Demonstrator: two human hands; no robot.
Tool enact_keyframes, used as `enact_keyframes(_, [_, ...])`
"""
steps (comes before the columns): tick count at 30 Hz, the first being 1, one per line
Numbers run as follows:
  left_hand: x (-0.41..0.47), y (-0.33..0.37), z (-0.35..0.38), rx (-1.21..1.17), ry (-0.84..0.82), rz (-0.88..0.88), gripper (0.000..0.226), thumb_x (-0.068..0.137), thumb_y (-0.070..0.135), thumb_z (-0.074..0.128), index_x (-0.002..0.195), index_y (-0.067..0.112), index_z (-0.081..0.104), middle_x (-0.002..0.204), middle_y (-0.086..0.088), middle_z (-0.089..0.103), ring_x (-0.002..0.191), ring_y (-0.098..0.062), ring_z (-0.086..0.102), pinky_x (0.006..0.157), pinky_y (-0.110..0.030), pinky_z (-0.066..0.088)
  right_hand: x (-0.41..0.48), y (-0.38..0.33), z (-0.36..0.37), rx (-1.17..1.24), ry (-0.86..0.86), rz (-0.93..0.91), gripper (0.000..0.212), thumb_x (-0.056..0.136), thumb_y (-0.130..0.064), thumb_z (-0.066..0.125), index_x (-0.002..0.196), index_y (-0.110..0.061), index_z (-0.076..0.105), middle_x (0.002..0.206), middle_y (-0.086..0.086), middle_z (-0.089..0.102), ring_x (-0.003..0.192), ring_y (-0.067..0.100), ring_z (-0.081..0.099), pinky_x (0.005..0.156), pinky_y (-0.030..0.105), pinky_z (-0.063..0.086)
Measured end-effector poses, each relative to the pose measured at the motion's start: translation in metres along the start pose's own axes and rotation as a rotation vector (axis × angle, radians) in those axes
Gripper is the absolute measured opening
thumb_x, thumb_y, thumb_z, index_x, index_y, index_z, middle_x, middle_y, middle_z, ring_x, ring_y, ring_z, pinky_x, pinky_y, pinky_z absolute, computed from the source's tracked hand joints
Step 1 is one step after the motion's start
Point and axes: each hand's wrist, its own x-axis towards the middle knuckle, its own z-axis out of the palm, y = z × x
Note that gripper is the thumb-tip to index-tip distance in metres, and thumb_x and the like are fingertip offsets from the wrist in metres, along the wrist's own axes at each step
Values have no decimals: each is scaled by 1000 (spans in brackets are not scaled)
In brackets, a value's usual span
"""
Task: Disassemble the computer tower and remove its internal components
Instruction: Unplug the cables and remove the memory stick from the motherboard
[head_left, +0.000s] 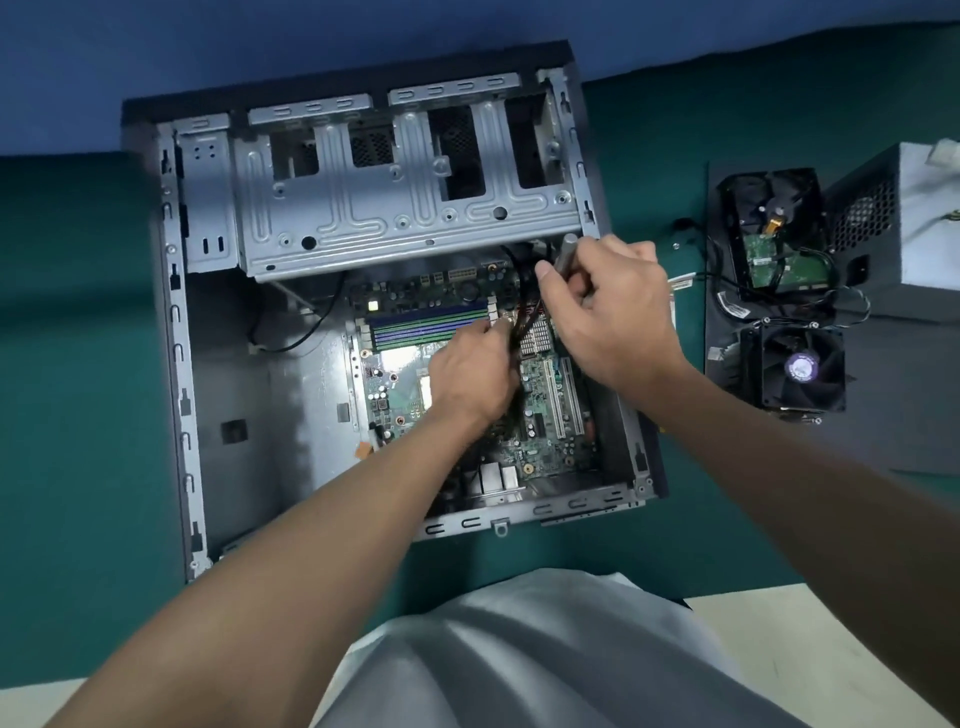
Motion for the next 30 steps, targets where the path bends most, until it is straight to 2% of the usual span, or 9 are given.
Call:
enact_keyframes(3, [-1, -11, -8, -72, 88, -110, 13, 87, 15, 65, 100, 16, 62, 85, 1, 58, 73, -21, 55, 58, -27, 38, -1, -1, -1, 62, 36, 23, 37, 86, -14, 65, 60, -14, 40, 49, -2, 42, 54, 13, 36, 69, 30, 29])
enact_keyframes(7, [3, -30, -27, -131, 216, -315, 20, 86, 10, 66, 106, 16, 66, 96, -2, 67, 76, -17, 51, 63, -28, 42, -1, 1, -5, 169, 15, 113, 34, 90, -15, 62, 62, 1, 51, 52, 9, 52, 50, 21, 43, 70, 36, 39])
enact_keyframes(10, [10, -39, -39, -195, 230, -443, 23, 89, 12, 62, 110, 17, 67, 102, -4, 70, 84, -21, 61, 73, -33, 52, -1, 3, -8, 266, -23, 196, 34, 92, -21, 57, 70, 5, 58, 58, 12, 57, 54, 27, 51, 63, 43, 45])
enact_keyframes(14, [13, -24, -36, -244, 73, -286, 18, 93, 19, 60, 110, 16, 66, 96, 2, 69, 73, -11, 62, 54, -15, 42, -2, 4, -12, 427, 47, 327, 27, 92, -21, 55, 78, 1, 60, 62, 8, 60, 57, 26, 57, 59, 44, 49])
enact_keyframes(17, [11, 5, -24, -165, -141, -165, 36, 94, 47, 51, 83, 14, 60, 89, -5, 66, 67, -14, 61, 58, -27, 51, -3, 8, -14, 487, 193, 427, 15, 92, -19, 56, 79, -11, 59, 59, -7, 57, 53, 12, 54, 53, 36, 47])
enact_keyframes(19, [11, 23, -16, -112, -147, -212, 53, 84, 66, 49, 66, 16, 46, 118, -18, 62, 89, -28, 65, 72, -40, 56, -4, 8, -13, 481, 247, 454, 13, 91, -22, 55, 80, -15, 59, 60, -9, 56, 53, 10, 52, 54, 32, 45])
enact_keyframes(21, [10, 33, -11, -74, -111, -274, 59, 73, 74, 49, 61, 17, 43, 140, -18, 46, 117, -34, 53, 88, -46, 52, -4, 9, -12, 461, 260, 454, 14, 91, -24, 55, 80, -15, 59, 62, -6, 56, 54, 9, 51, 55, 30, 42])
enact_keyframes(26, [11, 44, 2, 4, -17, -374, 54, 75, 62, 64, 60, 17, 40, 113, -8, 57, 109, -27, 52, 95, -43, 40, -4, 9, -12, 444, 254, 444, 13, 90, -24, 55, 80, -17, 58, 65, 1, 58, 56, 13, 52, 56, 30, 42])
enact_keyframes(30, [17, 31, -7, -142, 60, -414, 35, 84, 49, 66, 78, 15, 60, 92, -2, 63, 92, -23, 60, 87, -38, 48, -4, 6, -13, 437, 267, 448, 13, 90, -24, 56, 79, -17, 58, 64, 4, 58, 57, 19, 54, 57, 37, 46])
